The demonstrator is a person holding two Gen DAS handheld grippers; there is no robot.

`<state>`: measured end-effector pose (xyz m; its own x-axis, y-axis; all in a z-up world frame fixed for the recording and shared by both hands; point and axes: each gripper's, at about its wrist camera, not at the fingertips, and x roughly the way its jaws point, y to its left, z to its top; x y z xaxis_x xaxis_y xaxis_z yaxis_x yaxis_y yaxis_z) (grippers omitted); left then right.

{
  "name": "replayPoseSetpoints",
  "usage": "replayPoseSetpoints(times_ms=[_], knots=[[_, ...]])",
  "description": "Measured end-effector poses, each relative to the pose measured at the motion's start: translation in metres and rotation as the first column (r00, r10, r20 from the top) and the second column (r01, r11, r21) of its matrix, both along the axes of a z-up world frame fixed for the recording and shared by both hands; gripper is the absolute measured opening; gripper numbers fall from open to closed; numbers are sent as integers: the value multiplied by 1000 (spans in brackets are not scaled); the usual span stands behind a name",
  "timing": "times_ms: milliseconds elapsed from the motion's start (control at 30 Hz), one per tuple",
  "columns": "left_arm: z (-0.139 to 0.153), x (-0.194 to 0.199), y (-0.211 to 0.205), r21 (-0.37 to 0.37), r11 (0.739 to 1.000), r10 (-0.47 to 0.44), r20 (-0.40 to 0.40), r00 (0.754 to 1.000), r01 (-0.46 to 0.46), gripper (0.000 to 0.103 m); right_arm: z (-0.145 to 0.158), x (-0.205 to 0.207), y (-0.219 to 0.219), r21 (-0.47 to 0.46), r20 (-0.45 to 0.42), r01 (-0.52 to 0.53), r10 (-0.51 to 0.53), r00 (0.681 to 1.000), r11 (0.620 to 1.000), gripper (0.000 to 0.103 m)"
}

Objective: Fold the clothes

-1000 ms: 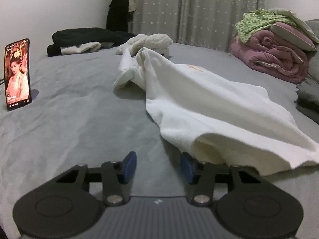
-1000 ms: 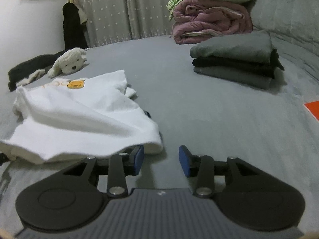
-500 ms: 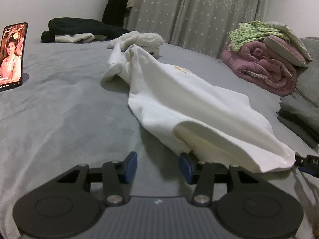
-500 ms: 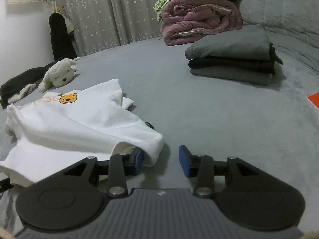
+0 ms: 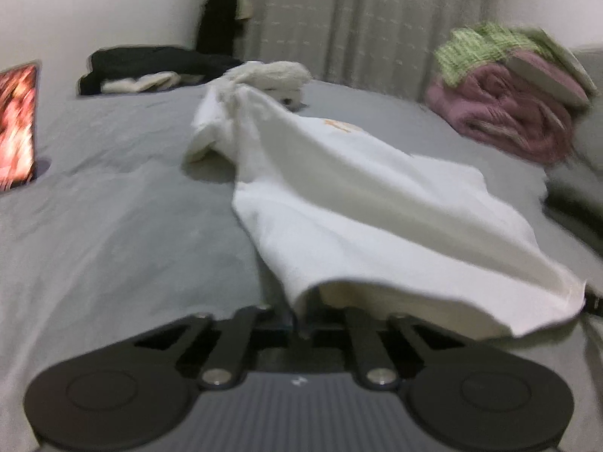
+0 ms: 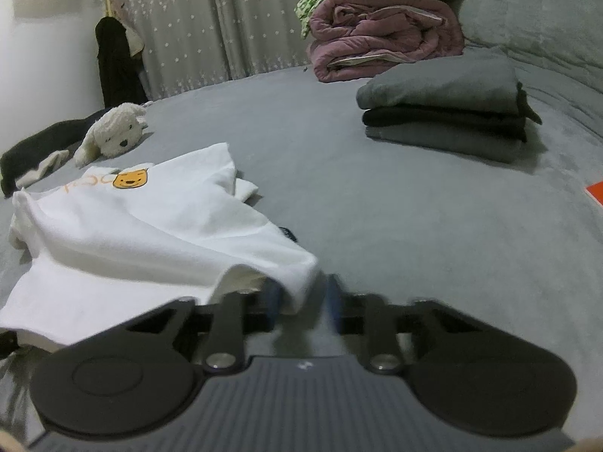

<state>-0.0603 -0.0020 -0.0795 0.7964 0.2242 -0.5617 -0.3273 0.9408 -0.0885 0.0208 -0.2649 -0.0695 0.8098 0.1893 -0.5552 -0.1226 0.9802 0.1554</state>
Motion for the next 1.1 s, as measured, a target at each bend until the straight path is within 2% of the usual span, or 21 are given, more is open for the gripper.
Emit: replayPoseSetpoints(times_ms=[100, 267, 400, 600, 833, 1100], knots=[[3, -2, 1, 76, 996, -53, -28, 998, 55, 4, 5, -3, 3, -29, 8, 33, -32, 999, 999, 5], [14, -27, 40, 159, 986, -41, -38, 998, 47, 4, 20, -13, -4, -8, 21, 63, -62, 998, 998, 5], [33, -50, 63, 190, 980, -51, -22, 998, 55, 4, 33, -35, 5, -30, 42, 18, -16, 999, 999, 4], [64, -86, 70, 274, 953, -132, -10, 991, 129, 4, 49, -82, 28, -146, 78, -48, 60, 995, 988, 4], [80, -113, 72, 297, 920, -245, -76, 967, 256, 4, 69, -111, 16, -162, 10, -62, 65, 998, 985, 4], [77, -139, 78, 319, 875, -332, -150, 931, 364, 4, 76, -145, 23, -251, -39, -122, 116, 992, 960, 4]])
